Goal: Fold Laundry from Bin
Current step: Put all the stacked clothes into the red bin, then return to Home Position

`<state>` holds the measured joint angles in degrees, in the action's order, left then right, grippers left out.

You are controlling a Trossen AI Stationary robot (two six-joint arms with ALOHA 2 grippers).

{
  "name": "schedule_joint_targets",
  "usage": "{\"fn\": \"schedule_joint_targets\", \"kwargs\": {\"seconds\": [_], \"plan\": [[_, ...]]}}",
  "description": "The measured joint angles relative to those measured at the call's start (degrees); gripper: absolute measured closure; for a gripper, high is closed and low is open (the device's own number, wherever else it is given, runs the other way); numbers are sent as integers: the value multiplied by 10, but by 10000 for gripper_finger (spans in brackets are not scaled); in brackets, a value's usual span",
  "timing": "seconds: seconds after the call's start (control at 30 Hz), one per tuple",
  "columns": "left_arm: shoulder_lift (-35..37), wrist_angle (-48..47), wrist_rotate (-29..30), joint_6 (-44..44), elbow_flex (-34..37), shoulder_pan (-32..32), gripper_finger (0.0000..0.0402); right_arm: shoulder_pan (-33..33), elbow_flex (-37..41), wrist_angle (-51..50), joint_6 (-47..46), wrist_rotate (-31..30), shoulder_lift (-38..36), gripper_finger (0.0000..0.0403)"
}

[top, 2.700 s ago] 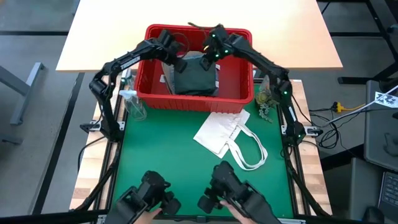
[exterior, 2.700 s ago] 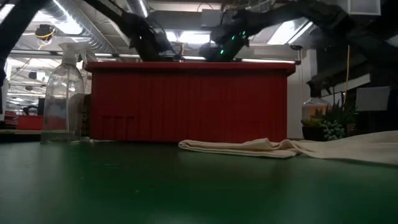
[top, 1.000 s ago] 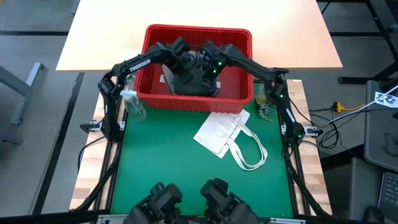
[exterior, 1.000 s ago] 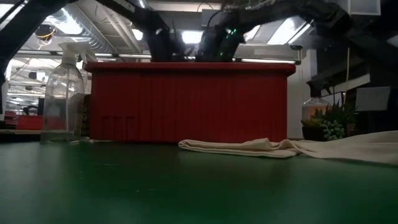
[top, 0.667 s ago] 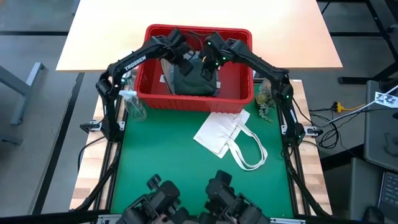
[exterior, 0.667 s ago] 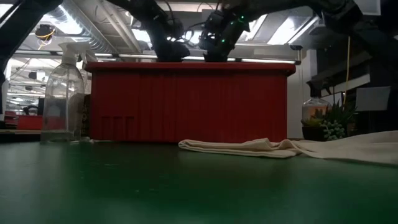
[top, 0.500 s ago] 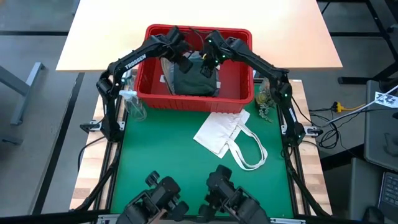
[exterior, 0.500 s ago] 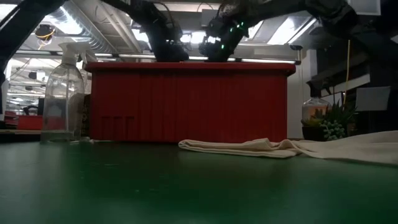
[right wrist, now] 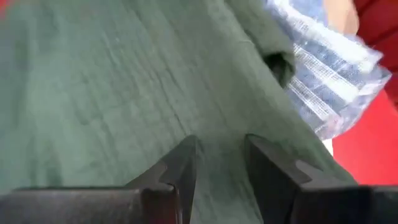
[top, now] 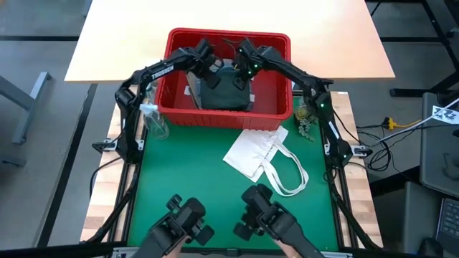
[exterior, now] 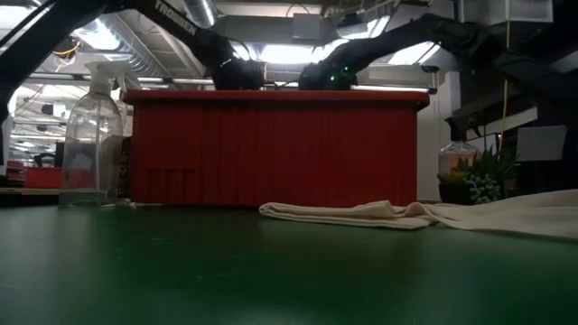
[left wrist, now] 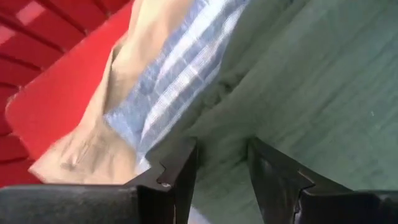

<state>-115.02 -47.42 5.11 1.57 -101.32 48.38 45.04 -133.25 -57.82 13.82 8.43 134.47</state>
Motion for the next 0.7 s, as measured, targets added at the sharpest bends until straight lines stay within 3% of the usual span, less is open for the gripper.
{"fn": "schedule_joint_targets", "kwargs": {"seconds": [0.33,0.7], "plan": [[83,-103,2,21,-74,-5,264,-9,0,-37,0,-2,-126,265],[280,-126,-1,21,-107,-30,264,-27,-1,-74,0,0,-327,265]]}}
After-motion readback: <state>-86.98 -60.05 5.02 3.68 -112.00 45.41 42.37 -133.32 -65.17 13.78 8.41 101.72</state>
